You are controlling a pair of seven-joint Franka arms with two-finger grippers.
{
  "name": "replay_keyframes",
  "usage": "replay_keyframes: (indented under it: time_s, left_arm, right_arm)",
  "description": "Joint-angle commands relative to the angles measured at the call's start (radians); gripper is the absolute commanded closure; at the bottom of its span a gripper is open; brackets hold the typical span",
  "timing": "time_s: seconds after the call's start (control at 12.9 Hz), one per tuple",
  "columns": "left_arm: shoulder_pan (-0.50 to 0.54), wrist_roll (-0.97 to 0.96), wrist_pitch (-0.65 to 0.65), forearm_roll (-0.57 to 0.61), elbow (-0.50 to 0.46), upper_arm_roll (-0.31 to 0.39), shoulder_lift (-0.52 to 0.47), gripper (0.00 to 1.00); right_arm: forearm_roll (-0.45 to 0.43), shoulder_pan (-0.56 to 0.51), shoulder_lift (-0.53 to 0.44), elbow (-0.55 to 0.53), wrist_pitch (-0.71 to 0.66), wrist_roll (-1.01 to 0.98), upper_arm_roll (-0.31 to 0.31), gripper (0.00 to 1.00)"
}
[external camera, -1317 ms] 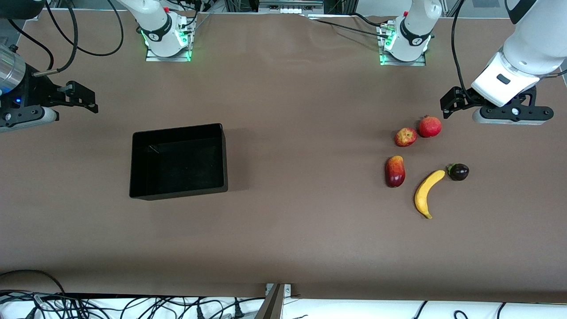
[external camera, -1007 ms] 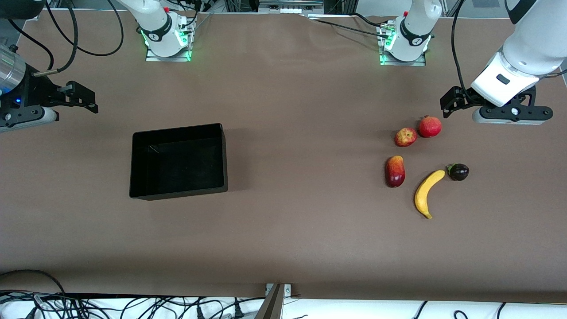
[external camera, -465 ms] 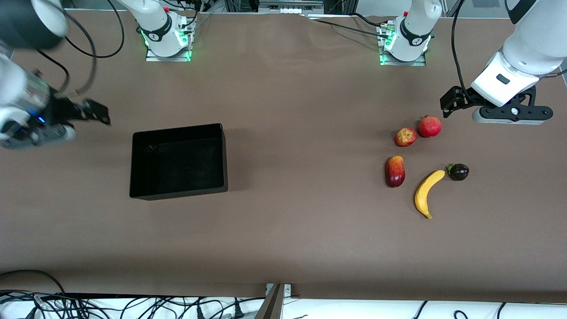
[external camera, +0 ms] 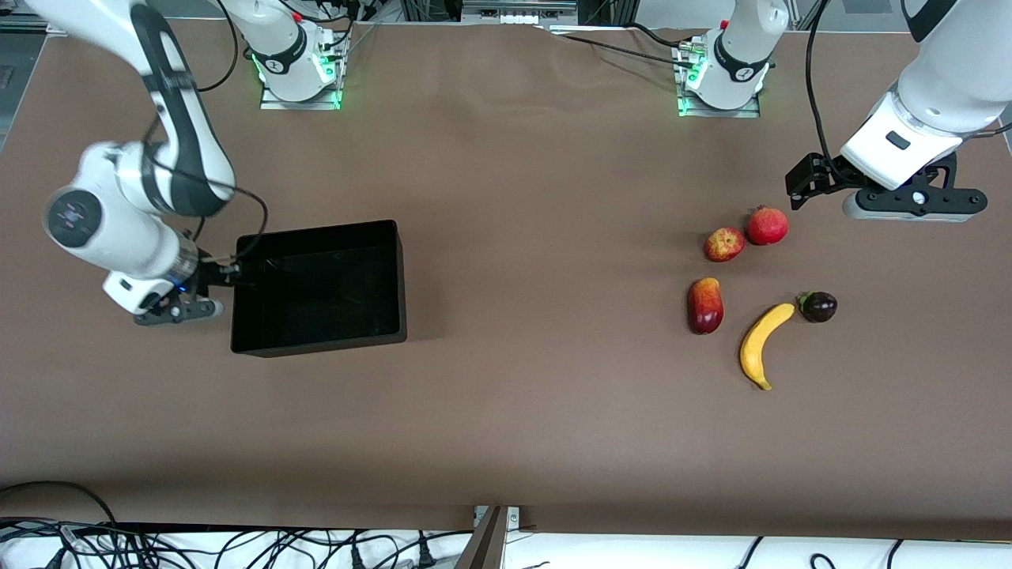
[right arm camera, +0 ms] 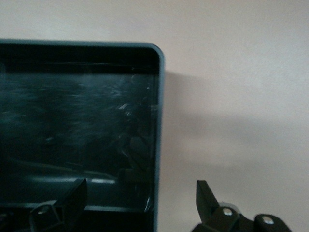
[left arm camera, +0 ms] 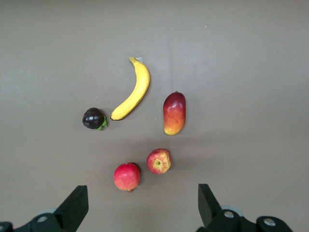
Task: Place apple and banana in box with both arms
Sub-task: 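Reach the right gripper down to the rim of the black box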
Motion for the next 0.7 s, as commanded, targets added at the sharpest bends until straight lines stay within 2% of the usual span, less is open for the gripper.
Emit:
replay_keyframes:
  time_s: [0.0, 0.15, 0.23, 0.39, 0.46, 0.62]
  left_arm:
    - [0.000, 0.008, -0.024, -0.016, 0.024, -0.003, 0.005, 0.00]
    - [-0.001, 0.007, -0.024, -0.016, 0.024, -0.003, 0.005, 0.00]
    - [-0.001, 0.008, -0.024, -0.016, 0.024, -0.003, 0.005, 0.00]
    - [-0.001, 0.007, -0.024, -0.016, 0.024, -0.003, 0.005, 0.00]
    - [-0.001, 0.007, -0.026, -0.016, 0.024, -0.004, 0.005, 0.00]
    - [-0.001, 0.007, -0.033, -0.016, 0.026, -0.004, 0.005, 0.00]
  right_arm:
    - [0.002, -0.054, 0.056, -0.014, 0.063, -0.002, 0.009, 0.03]
    - [0.003, -0.057, 0.067, -0.041, 0.103, 0.001, 0.009, 0.19]
    - [0.009, -0.057, 0.067, -0.041, 0.100, 0.001, 0.009, 0.34]
    - [0.018, -0.056, 0.061, -0.038, 0.094, 0.004, 0.012, 0.94]
    - [0.018, -0.056, 0.059, -0.034, 0.092, 0.009, 0.017, 1.00]
    - [0.040, -0.054, 0.058, -0.015, 0.077, 0.001, 0.022, 1.00]
